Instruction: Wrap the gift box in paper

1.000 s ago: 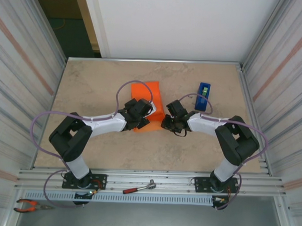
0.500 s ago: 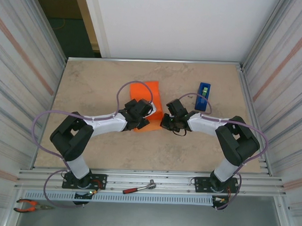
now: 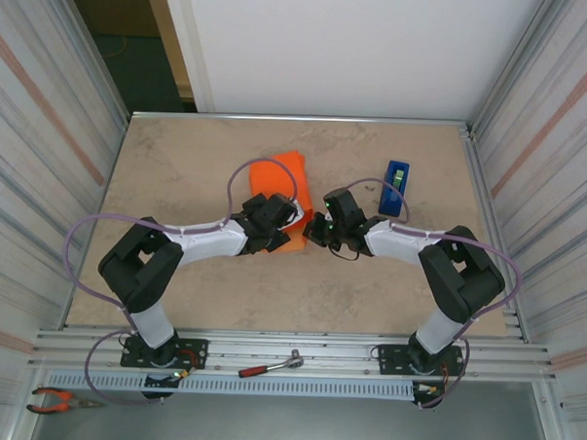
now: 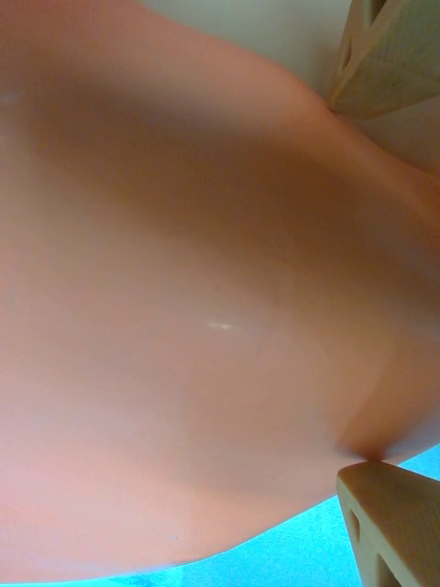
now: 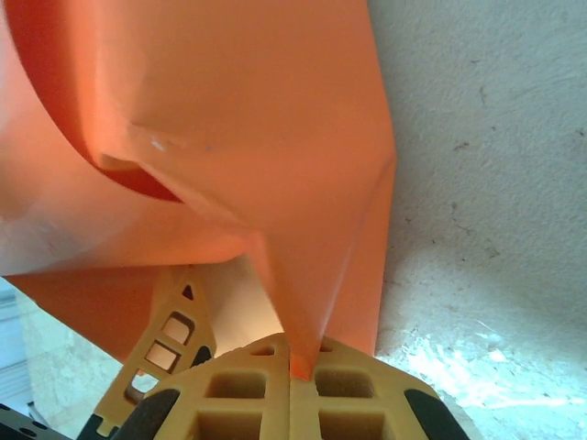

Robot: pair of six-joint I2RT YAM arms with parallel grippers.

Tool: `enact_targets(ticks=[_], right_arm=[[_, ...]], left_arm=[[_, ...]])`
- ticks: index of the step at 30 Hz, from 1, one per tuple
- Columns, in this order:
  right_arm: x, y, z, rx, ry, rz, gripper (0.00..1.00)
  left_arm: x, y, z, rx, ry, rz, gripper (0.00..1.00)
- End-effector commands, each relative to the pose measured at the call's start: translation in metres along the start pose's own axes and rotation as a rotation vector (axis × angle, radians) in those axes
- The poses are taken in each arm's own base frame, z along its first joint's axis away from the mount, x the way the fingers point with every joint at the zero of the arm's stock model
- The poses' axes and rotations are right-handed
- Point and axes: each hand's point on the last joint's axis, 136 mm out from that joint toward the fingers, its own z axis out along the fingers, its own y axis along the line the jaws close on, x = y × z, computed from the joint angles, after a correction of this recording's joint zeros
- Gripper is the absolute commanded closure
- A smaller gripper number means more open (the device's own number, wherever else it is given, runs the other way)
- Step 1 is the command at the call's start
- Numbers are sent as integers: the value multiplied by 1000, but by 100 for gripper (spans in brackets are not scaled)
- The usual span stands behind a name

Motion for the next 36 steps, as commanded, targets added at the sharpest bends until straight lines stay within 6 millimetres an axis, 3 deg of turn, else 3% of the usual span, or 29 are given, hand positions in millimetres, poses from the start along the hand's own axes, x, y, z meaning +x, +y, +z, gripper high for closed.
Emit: enact_targets(ticks=[1, 9, 14, 16, 19, 22, 36], right_arm=[[2, 3, 1, -32, 6, 20, 100], [8, -17, 4, 4, 17, 35, 100], [12, -21, 8, 6, 28, 36, 100], [12, -21, 8, 5, 27, 37, 100], [13, -23, 8, 10, 26, 38, 100], [13, -24, 8, 12, 25, 39, 100], [10, -10, 6, -44, 27, 49, 100]], left_arm=[[-5, 4, -5, 4, -22, -21, 4], [-20, 11, -62, 232, -78, -165, 3], [-29, 27, -75, 335, -113, -282, 5], [-35, 31, -73, 391, -112, -328, 12], [-44, 26, -67, 482, -101, -370, 39], [-48, 17, -57, 528, -79, -367, 56], [-21, -9, -16, 521, 28, -319, 47]])
